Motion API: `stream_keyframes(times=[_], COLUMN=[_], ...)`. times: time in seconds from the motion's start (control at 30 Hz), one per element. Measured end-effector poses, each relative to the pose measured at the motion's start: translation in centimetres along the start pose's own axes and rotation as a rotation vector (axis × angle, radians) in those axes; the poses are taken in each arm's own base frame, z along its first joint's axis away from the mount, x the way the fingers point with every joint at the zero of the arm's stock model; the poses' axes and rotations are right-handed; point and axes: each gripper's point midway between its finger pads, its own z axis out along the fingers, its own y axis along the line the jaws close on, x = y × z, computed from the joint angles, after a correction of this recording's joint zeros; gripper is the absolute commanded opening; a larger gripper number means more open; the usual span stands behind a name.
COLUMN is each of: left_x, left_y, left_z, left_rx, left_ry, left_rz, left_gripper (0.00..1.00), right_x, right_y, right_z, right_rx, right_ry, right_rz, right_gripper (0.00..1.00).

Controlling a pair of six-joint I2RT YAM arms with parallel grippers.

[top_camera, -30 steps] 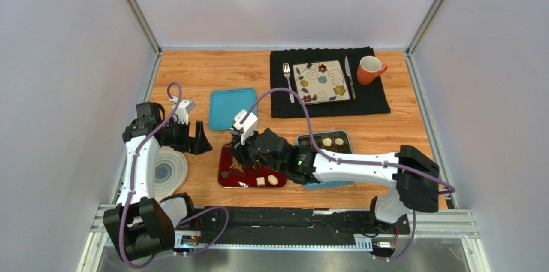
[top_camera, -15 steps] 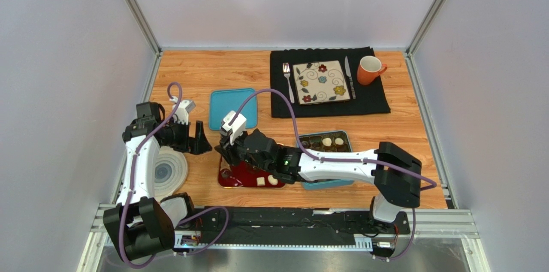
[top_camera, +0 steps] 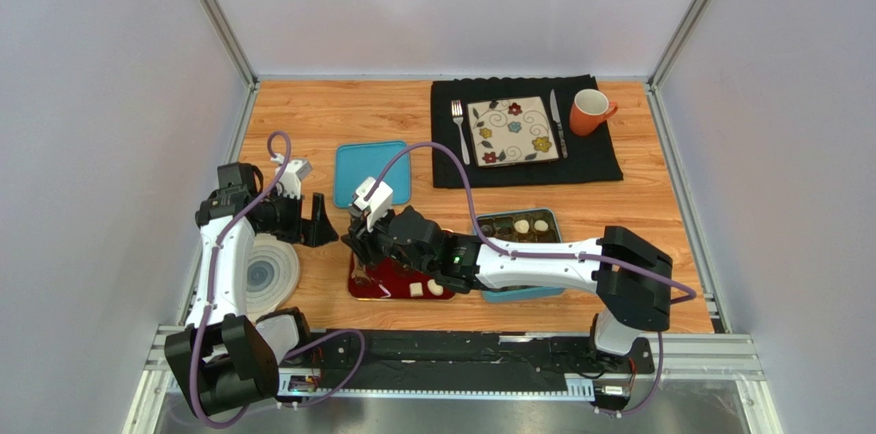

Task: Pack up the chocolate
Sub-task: Pick up the fake chocolate from the plate.

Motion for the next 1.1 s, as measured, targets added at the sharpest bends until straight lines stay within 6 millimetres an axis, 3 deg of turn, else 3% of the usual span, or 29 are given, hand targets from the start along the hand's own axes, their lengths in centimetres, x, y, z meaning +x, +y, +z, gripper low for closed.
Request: stream_keyframes(times=[0.73, 0.93, 1.1], left_x=[0.1, 0.1, 0.1], left_y=[0.1, 0.1, 0.1], left_z=[0.0, 0.0, 0.0], left_rx=[-0.003, -0.005, -0.006], left_ry=[0.003, 0.003, 0.003], left_rz=[0.007, 0.008, 0.008], left_gripper=[0.99, 0.99, 0.99], right_x=[2.0, 2.1, 2.1], right_y=[-0.1, 0.2, 0.2], right_z=[1.4, 1.8, 1.8], right_rx=[0.006, -0.002, -0.004], right_ry=[0.039, 0.033, 0.034], right_rz=[-0.004, 0.005, 0.009], right_gripper=[0.39, 0.32, 0.20])
